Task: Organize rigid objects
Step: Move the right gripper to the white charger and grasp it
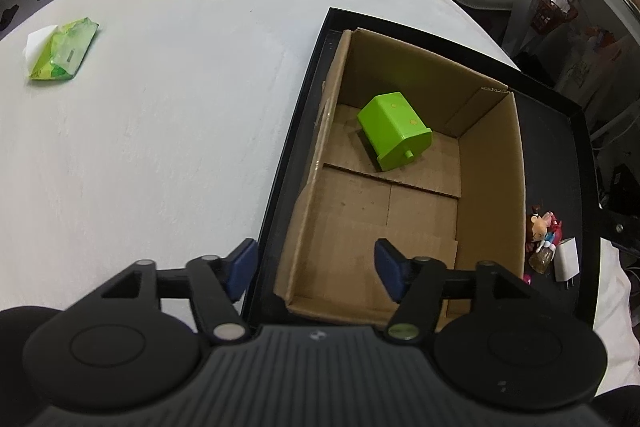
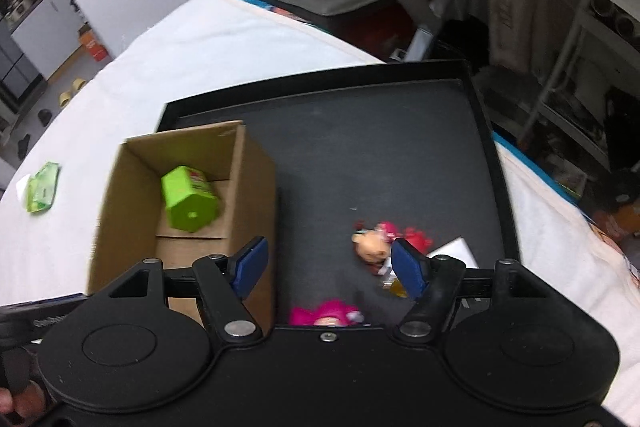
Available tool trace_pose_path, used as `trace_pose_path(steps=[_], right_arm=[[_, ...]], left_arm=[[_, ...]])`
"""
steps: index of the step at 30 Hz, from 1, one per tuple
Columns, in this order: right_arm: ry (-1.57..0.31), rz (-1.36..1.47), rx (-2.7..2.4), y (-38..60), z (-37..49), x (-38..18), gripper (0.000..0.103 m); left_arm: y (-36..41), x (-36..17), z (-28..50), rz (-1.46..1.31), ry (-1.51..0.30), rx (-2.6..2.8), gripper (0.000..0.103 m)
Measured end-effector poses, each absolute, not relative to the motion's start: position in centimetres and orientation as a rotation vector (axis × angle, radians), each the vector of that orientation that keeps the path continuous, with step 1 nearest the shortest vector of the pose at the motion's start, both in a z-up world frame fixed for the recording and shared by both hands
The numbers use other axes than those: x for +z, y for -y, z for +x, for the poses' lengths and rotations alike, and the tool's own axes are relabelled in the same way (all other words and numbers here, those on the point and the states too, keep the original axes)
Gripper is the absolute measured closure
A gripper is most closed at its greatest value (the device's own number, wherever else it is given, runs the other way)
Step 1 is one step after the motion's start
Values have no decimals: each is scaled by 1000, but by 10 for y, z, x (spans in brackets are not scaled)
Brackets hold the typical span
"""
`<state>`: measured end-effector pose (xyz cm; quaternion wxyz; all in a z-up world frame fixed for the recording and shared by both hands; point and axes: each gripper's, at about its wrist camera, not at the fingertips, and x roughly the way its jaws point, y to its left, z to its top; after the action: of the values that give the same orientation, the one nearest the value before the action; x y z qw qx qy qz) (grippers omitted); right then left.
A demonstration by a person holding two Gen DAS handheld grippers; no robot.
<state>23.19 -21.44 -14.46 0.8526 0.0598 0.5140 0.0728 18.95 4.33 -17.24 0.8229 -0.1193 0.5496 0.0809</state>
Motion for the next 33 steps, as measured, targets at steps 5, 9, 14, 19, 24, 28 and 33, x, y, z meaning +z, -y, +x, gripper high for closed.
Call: trace_pose_path(steps=[5,9,14,19,24,28,33], right_arm=[[-1108,134,128,237,236,-156,35],[-1143,107,116,250,240,-167,35],[-1176,97,107,268,246,-181,38],[-1217,81,96,285,251,-197,41],[-1262,100,82,296,258,-215,48],[-1284,94,79,297,262,-227,49],[-1318,51,86,289,265,-245,56]], left_arm=[[-34,-174,196,-215,-1177,178,34],[-27,-177,201,-189,-1182,180,33],[-21,-181,211,-165,-1186,201,33],[-17,-185,220,-157,-1190,225,33],[-14,-190,228,-139,-1199,245,33],[-10,-194,234,-123,-1208,257,33],[-6,-198,239,-110,-1220,261,33]])
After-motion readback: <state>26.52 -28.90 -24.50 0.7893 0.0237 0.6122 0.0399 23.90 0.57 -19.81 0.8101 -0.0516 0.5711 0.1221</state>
